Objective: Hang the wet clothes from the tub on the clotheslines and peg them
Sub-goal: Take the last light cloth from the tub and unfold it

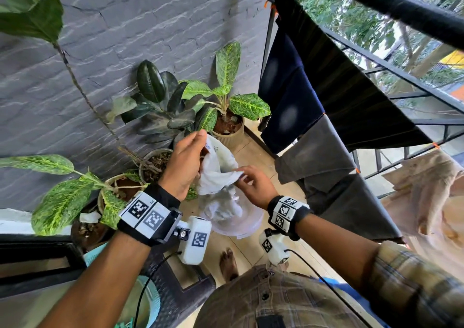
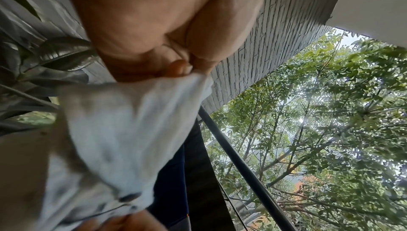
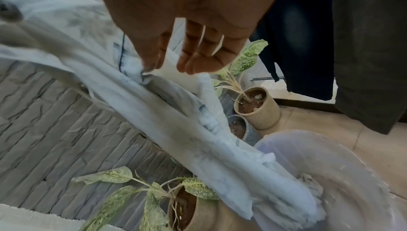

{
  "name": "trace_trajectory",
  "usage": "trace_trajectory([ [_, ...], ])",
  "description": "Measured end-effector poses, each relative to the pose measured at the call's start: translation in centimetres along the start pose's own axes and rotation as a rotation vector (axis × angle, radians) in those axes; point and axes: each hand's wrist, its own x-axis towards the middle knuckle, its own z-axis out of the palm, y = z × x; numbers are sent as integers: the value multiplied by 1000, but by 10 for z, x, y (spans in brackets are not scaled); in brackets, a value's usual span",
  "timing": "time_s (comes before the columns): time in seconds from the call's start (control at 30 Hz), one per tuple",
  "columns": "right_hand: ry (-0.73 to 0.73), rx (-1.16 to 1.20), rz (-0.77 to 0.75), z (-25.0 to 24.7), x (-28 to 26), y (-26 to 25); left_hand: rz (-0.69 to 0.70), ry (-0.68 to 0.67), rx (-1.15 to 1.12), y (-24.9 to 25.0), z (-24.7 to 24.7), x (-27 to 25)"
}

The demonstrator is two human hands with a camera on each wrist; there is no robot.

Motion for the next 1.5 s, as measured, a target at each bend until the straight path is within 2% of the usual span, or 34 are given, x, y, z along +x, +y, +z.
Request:
trace_trajectory([
  [0.2, 93, 207, -30, -20, 8, -21, 78, 133, 170, -22, -21, 11],
  [0.33, 94, 101, -223, -44, 5, -46, 273, 218, 765, -47, -39, 9],
  [0.4, 14, -45, -344, -50, 8, -54, 342, 108, 907, -50, -38, 4],
  [0.5, -114, -243, -484, -42, 14, -62, 304, -224, 774, -48, -22, 1],
  [0.57, -144, -216, -493, -35, 14, -67, 250, -326, 734, -47, -10, 3],
  [0.7, -79, -157, -424, -32, 14, -63, 227, -336, 663, -45, 4, 7],
  [0.9, 128, -92, -398, -36, 5, -50, 352, -238, 764, -51, 16, 5],
  [0.97, 86, -8, -324, -35, 1, -40, 373, -261, 767, -52, 18, 7],
  [1.1, -90, 146, -150, -33, -6, -16, 390, -312, 760, -45, 17, 8],
  [1.23, -212, -180, -80, -32, -11, -3, 516, -404, 699, -16, 22, -4],
  [1.3, -144, -176, -47, -31, -9, -4, 584, -407, 644, -3, 23, -5],
  [1.4, -29, -165, 30, -37, 1, -6, 594, -358, 540, 7, 17, -1],
  [1.5, -124, -233, 88, -46, 8, -1, 575, -317, 417, 13, 6, 3],
])
